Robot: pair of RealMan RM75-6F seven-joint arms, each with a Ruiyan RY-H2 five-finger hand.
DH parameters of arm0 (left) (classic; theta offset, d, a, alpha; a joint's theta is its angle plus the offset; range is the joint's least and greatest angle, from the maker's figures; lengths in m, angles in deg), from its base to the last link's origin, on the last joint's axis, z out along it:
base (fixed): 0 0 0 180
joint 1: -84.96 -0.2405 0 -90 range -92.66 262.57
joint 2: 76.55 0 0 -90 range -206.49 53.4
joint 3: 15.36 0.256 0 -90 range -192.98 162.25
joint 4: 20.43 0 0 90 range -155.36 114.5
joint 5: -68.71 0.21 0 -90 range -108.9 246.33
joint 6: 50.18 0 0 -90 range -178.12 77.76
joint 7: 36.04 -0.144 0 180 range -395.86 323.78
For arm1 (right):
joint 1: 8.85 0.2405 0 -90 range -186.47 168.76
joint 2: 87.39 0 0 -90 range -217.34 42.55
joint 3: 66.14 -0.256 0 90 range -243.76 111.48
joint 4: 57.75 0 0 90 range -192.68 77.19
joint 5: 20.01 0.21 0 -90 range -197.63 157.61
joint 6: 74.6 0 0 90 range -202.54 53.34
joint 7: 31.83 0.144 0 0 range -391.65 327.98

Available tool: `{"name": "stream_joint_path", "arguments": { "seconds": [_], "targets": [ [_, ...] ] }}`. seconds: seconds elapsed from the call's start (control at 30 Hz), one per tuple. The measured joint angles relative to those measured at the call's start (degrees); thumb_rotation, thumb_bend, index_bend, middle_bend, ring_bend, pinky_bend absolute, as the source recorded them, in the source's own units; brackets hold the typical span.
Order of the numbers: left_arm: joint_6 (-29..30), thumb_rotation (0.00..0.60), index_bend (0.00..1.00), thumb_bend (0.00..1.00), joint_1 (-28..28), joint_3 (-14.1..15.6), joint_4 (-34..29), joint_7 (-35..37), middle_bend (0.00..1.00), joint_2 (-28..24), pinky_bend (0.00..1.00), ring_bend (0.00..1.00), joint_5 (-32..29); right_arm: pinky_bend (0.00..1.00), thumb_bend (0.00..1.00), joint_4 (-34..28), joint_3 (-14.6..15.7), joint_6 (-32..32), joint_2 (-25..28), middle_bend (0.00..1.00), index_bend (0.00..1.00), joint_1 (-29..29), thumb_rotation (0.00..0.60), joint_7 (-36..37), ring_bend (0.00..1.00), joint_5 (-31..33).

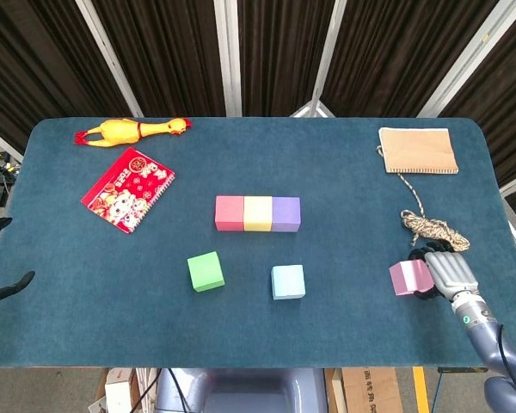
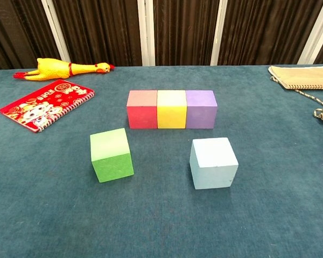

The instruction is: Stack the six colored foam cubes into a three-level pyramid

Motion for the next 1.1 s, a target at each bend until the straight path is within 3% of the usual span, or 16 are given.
{"name": "stream_joint_path", "arguments": {
  "seconds": [0.27, 0.67, 0.93, 1.1],
  "targets": [
    [-0.4, 0.6, 0.17, 0.2, -0.2, -0.3, -0.1, 0.1, 0.17, 0.0, 0.0, 0.0, 0.1, 0.02, 0.25, 0.5, 0.0, 0.5, -0.8, 0.41, 0.44, 0.0, 0.6, 0.6, 0.2, -0.5],
    [-0.5, 0.6, 0.17, 0.2, -0.5, -0.6, -0.1, 0.6, 0.16, -0.3, 0.0, 0.0, 0.8, 0.02, 0.29, -0.5, -0.5, 1.7, 0.2, 0.43, 0.47, 0.1, 0.6, 1.2, 0.22, -1.4],
    [0.8, 0.6, 0.17, 0.2, -0.4, -1.2, 2.6, -1.9, 0.16, 0.5, 0.0, 0.0, 1.7, 0.0, 0.29, -8.3, -3.2, 2.9, 7.5, 0.43, 0.47, 1.0, 0.6, 0.3, 0.22, 0.2],
    [1.2, 0.6, 0.17, 0.2, -0.5, -2.4, 3.9, -4.1, 0.16, 1.8, 0.0, 0.0, 0.0, 0.0, 0.29, -15.3, -6.7, 0.7, 13.9, 0.43, 0.47, 4.7, 0.6, -1.8, 0.22, 5.4]
  ]
}}
